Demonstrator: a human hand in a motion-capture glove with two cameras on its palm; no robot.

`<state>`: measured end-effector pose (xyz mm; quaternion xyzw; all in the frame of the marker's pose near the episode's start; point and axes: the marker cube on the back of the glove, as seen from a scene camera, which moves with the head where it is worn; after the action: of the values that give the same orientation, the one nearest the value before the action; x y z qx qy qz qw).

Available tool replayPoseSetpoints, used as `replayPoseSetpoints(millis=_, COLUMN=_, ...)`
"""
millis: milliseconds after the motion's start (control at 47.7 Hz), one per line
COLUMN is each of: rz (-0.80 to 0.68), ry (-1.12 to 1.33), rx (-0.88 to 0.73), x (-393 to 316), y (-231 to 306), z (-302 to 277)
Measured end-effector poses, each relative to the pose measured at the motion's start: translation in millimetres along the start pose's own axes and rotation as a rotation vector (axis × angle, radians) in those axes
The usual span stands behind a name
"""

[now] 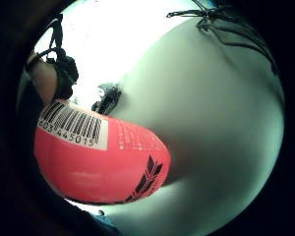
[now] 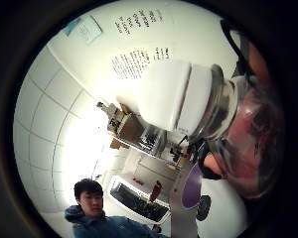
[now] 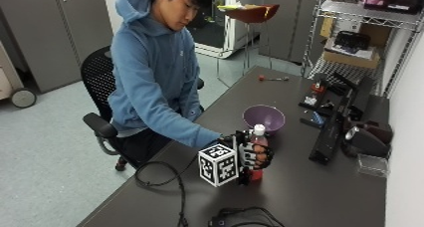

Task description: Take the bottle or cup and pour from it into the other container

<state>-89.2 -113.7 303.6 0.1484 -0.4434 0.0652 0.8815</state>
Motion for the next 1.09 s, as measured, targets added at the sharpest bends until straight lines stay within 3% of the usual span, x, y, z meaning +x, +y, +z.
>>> replayPoseSetpoints(millis=189, rz=0.019, ry=-0.022, rx=-0.017, x=-7.7, y=-1.9, z=6.3)
replayPoseSetpoints(millis=461, rz=-0.071, ry=0.101, rx=-0.146, x=-56.4, y=-2.1, z=24.3)
replayPoseSetpoints(millis=713, rz=-0.169, ry=0.432, rx=-0.432, x=-100.2, y=-4.2, z=54.6)
replayPoseSetpoints(millis=1090, rz=-0.31, ry=1.02, rx=-0.731, x=-146.1, y=16.9, z=115.3)
